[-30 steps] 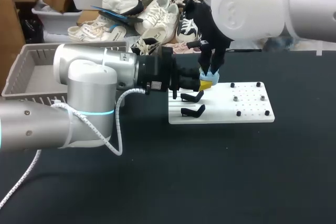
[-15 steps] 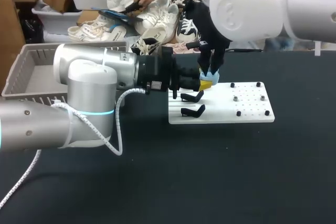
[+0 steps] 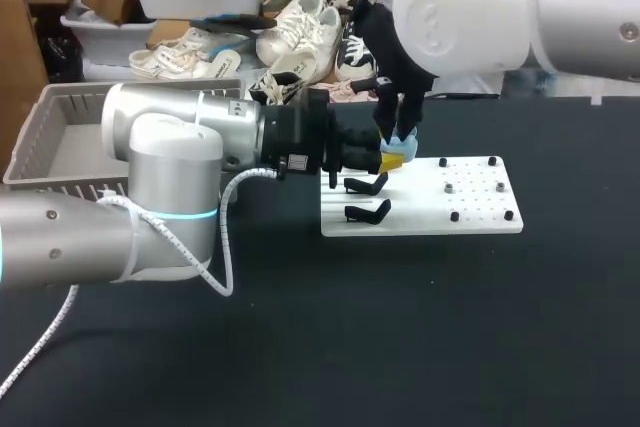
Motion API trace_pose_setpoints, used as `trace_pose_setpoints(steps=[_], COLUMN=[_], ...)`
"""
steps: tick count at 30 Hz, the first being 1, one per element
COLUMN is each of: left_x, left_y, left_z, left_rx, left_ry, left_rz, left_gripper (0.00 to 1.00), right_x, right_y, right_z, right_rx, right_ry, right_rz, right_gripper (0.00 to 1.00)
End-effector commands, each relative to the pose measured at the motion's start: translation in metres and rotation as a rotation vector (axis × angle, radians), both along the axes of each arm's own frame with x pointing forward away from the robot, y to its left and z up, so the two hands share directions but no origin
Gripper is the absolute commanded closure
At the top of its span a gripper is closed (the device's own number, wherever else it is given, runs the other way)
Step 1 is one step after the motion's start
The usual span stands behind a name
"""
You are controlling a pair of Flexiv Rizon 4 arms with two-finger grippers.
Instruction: Pick up each earbud case from the left stands, insert the matching earbuds, close the lid, and place the case in the box.
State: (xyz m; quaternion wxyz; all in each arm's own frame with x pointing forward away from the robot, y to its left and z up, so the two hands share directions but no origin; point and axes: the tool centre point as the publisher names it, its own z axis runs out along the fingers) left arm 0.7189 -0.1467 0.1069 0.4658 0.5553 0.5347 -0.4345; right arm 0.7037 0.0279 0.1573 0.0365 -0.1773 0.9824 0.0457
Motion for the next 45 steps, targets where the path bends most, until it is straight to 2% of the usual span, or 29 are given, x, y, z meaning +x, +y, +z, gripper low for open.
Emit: trace_pose_setpoints(steps=[1,28,32,45], left_x=[-0.0010,-0.0010,-0.0010,-0.0010], left_y=[-0.0005,-0.0005,-0.0005,-0.0005], left_z=[-0.0001,-0.0001,-0.0001,-0.0001], left_rx=[-0.001,-0.001,-0.001,-0.001], left_ry=[-0.001,-0.001,-0.001,-0.001], left_rz=[0.003,0.003,0.003,0.003], left_gripper=[1.00,1.00,1.00,1.00], right_x=[0.0032,0.0055,0.0049,0.0029], right_y=[-0.0009,-0.0036,-0.0040,-0.0053], right_z=[-0.0019,-0.0090,-0.0085,-0.0075], right_rx=[-0.002,-0.007,-0.010,-0.011], right_ry=[0.007,0.021,0.020,0.018], right_rz=[-0.002,-0.010,-0.008,-0.014], right_gripper=[1.00,1.00,0.84,0.75])
